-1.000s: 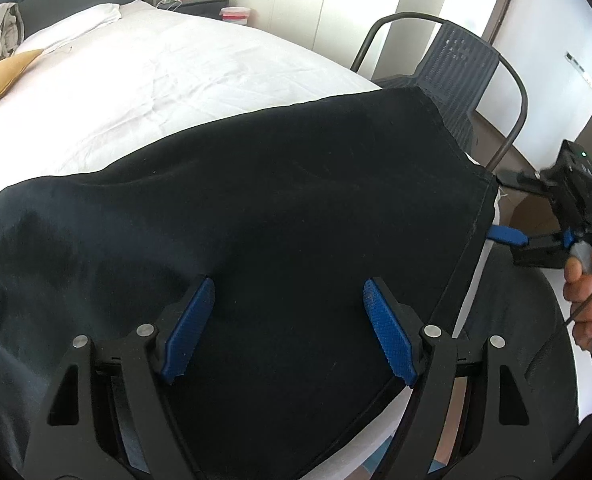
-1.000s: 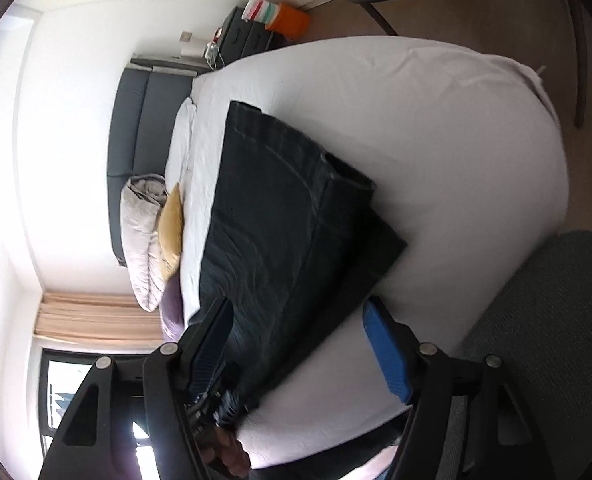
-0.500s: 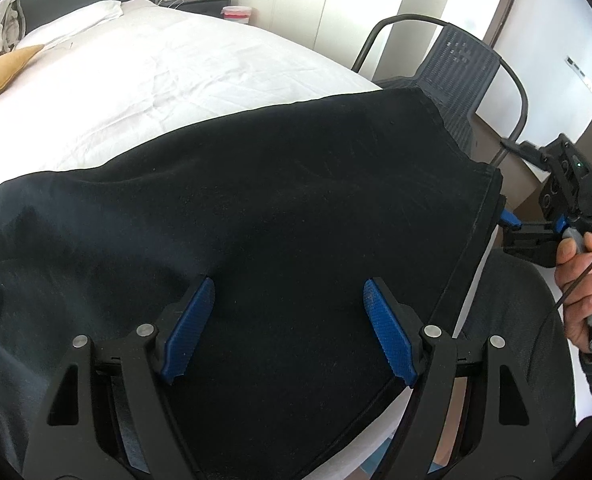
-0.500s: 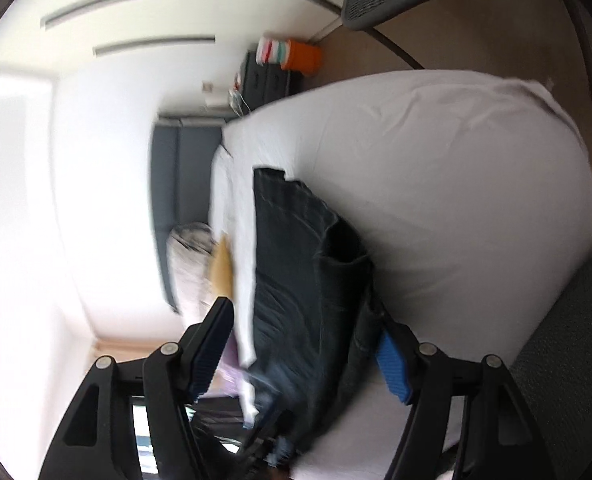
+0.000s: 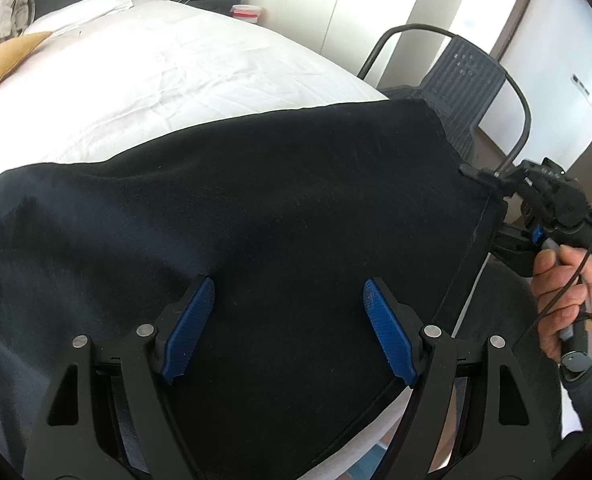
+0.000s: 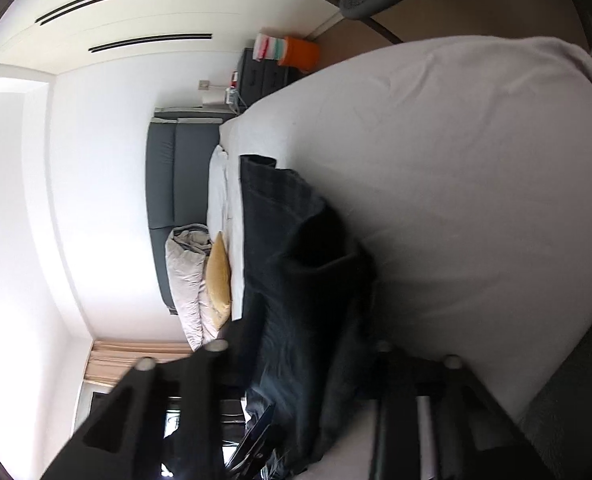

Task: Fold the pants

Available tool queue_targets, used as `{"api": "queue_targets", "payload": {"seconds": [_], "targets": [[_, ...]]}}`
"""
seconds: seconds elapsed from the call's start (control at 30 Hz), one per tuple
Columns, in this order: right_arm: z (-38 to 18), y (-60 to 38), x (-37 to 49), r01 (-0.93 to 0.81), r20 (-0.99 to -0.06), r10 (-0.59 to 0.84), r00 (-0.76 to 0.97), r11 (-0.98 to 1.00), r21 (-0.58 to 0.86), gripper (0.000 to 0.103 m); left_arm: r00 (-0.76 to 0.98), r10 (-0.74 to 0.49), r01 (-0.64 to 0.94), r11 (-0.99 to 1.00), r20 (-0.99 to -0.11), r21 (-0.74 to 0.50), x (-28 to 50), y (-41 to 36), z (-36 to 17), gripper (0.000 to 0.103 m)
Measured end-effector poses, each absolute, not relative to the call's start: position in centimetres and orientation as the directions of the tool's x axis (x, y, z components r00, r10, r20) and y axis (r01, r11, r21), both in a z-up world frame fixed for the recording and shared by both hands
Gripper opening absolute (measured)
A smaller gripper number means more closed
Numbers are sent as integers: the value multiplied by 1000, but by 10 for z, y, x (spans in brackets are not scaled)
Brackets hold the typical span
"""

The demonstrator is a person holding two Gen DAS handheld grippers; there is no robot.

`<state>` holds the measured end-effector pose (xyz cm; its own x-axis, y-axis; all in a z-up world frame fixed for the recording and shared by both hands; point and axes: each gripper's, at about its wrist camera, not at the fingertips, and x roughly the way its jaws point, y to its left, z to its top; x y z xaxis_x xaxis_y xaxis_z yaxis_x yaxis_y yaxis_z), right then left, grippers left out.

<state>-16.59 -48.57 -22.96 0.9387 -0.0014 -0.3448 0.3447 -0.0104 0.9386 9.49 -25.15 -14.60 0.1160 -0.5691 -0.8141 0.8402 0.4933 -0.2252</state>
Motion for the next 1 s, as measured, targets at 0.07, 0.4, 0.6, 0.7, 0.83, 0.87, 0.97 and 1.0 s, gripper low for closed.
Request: {"api": "queue_targets", "payload": {"seconds": [0.07, 0.4, 0.6, 0.7, 0.83, 0.87, 0.97, 1.0], "targets": [[-225, -486, -164, 367, -367, -1, 930, 12, 930, 23, 112, -574, 836, 496, -811, -235, 96, -250, -146, 76], [-149, -464, -133, 470, -483, -48, 874, 333, 817, 13, 96, -676, 673, 585, -731, -453, 130, -198, -136, 76], [-93, -405, -72, 465, -562, -44, 826, 617, 635, 13, 127, -731, 557, 613, -671, -561, 159, -136, -132, 76], [-75, -359, -32, 409, -602, -24, 798, 756, 512, 13, 150, -750, 510, 617, -645, -599, 170, -103, -131, 76], [-76, -294, 14, 300, -654, 42, 756, 864, 404, 13, 169, -769, 453, 616, -617, -644, 181, -59, -130, 76], [-77, -280, 22, 276, -663, 55, 746, 881, 384, 13, 169, -777, 438, 610, -606, -660, 184, -48, -129, 76], [-85, -238, 47, 191, -705, 91, 704, 931, 311, 10, 172, -797, 407, 593, -580, -695, 191, -19, -126, 79], [-89, -229, 56, 168, -716, 105, 690, 939, 300, 10, 173, -802, 396, 588, -571, -706, 192, -13, -125, 83]]}}
